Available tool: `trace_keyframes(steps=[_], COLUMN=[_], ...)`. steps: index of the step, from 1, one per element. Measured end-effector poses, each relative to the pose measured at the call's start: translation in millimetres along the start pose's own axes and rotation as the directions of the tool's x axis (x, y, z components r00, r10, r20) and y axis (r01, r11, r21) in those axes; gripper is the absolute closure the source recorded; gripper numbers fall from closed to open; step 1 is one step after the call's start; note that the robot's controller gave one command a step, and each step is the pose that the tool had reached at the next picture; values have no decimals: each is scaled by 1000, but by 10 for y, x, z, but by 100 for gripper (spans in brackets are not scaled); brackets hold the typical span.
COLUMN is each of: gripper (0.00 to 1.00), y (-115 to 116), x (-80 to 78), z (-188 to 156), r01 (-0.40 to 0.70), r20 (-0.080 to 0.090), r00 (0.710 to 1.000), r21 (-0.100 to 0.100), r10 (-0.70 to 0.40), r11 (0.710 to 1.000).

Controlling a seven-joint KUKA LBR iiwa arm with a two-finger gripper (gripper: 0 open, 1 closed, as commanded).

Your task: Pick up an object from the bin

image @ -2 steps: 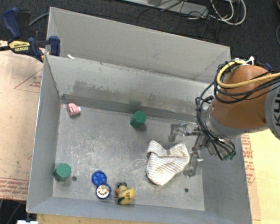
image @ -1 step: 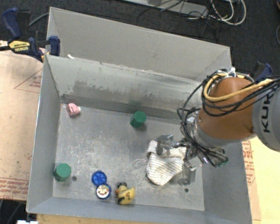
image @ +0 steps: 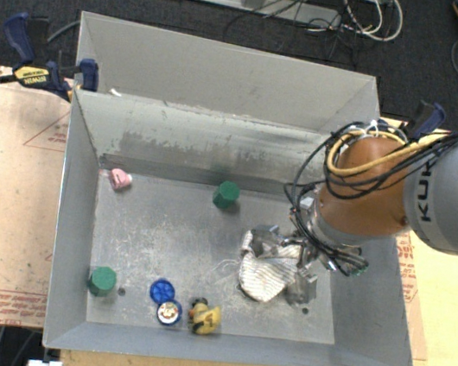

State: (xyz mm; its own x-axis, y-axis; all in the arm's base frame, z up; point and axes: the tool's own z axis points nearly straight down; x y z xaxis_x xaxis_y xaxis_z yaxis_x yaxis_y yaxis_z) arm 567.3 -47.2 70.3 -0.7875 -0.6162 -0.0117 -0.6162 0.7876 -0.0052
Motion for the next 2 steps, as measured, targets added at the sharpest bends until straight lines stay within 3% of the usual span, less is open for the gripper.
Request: trace_keyframes(steps=[1,2], gripper=[100,100], y=[14,17], x=[-42,-45], z=[-22,-22], r01=[100,115], r20=[2,1], r00=[995,993], r21=[0,-1], r10=[-100,-115], r11=[995,993])
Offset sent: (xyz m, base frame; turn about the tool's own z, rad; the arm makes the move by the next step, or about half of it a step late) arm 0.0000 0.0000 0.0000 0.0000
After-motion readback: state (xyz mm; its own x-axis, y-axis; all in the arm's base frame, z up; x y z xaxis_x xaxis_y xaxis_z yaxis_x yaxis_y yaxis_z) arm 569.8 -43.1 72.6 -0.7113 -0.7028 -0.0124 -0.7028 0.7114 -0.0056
